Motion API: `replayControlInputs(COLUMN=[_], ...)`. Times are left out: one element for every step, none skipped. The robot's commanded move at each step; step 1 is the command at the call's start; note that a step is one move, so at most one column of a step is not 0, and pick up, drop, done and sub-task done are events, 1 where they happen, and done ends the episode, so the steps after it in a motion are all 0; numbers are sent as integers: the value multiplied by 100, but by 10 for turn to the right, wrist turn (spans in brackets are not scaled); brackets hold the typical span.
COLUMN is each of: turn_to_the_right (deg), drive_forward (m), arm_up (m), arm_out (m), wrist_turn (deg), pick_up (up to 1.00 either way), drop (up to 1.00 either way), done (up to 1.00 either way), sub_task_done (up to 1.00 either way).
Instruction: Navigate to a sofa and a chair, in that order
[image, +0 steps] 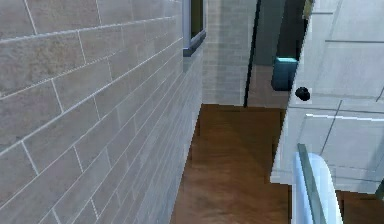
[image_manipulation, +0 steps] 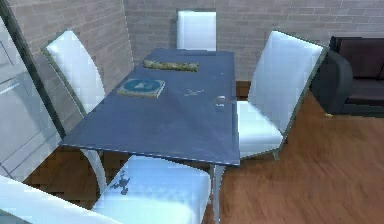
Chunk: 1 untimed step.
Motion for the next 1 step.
replayControlInputs(turn_to_the_right=[150], drive_forward=[0], arm_up=[0], arm_out=[0], wrist_turn=[0], pick_up=[0], drop=[0], done=[0], sub_task_done=[0])
